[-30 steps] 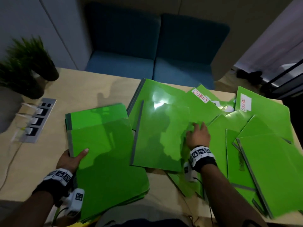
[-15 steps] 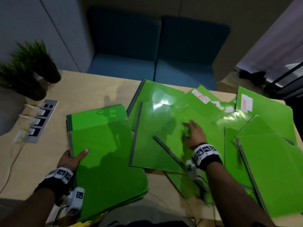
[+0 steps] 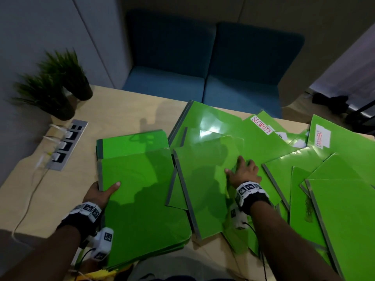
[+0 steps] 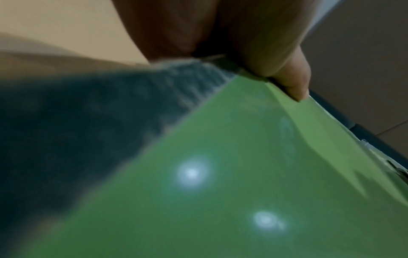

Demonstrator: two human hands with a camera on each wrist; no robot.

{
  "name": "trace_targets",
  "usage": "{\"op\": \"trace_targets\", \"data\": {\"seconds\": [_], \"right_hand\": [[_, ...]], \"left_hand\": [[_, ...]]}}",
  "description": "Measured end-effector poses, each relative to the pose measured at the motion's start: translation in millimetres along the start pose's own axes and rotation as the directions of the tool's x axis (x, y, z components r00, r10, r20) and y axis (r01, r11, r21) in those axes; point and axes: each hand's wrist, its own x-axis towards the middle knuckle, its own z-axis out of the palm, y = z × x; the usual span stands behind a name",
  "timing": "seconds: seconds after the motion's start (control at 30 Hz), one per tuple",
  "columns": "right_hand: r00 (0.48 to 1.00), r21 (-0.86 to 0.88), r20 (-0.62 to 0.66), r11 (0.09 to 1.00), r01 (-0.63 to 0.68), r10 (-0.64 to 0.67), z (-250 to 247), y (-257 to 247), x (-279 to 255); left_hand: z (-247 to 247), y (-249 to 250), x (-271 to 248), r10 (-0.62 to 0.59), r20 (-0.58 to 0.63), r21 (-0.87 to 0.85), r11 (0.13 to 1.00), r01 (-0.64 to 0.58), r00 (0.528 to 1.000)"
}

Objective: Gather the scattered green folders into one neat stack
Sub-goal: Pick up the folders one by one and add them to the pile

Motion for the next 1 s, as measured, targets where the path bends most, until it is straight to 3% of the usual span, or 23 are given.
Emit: {"op": "trace_targets", "data": {"seconds": [0.13,0.23,0.3,0.5,0.6,0.67,0.8,0.9,1.0], "right_hand": [[0.992,0.133,-0.047,0.985,-0.111,0.118,1,-6,7],[0.971,0.388,0.068,0.890,-0.239,0.231,-5,-10,21],[0.970,0.483,0.126,0.841,-0.241,0.206,-10,-12,28],[0.990,0.581,0.141,0.809,-0.093,0.013,-15,-41,19],[0.967,0.668,0.248,0.734,-0.122,-0.065,0,-65,5],[0.970,0.706,0.231,0.699,-0.112,-0.078,5,-81,-3],[0.965,0.622,0.202,0.783,0.008,-0.170,5,-103,-9],[0.978,0.629,0.148,0.777,0.019,-0.144,7,-110,-9],[0.986,0.708,0.132,0.705,-0.024,-0.099,17,-114,-10]], "left_hand": [[2,0,-2,0.014,0.009,-0.018,1.000,-0.014,1.000],[1,2,-2,0.014,0.016,-0.013,1.000,-0.014,1.000],[0,0,-1,0.014,0.019,-0.011,1.000,-0.013,1.000],[0,-5,4,0.017,0.017,-0.013,1.000,-0.017,1.000],[1,-6,4,0.028,0.020,-0.025,0.999,-0.027,0.999],[0,-5,4,0.033,0.021,-0.023,0.999,-0.032,0.999],[-2,-7,4,0.037,0.024,-0.015,0.999,-0.037,0.999],[-6,-10,3,0.044,0.075,0.008,0.999,-0.044,0.996],[-12,-13,3,0.039,0.145,0.034,0.998,-0.045,0.989]]}}
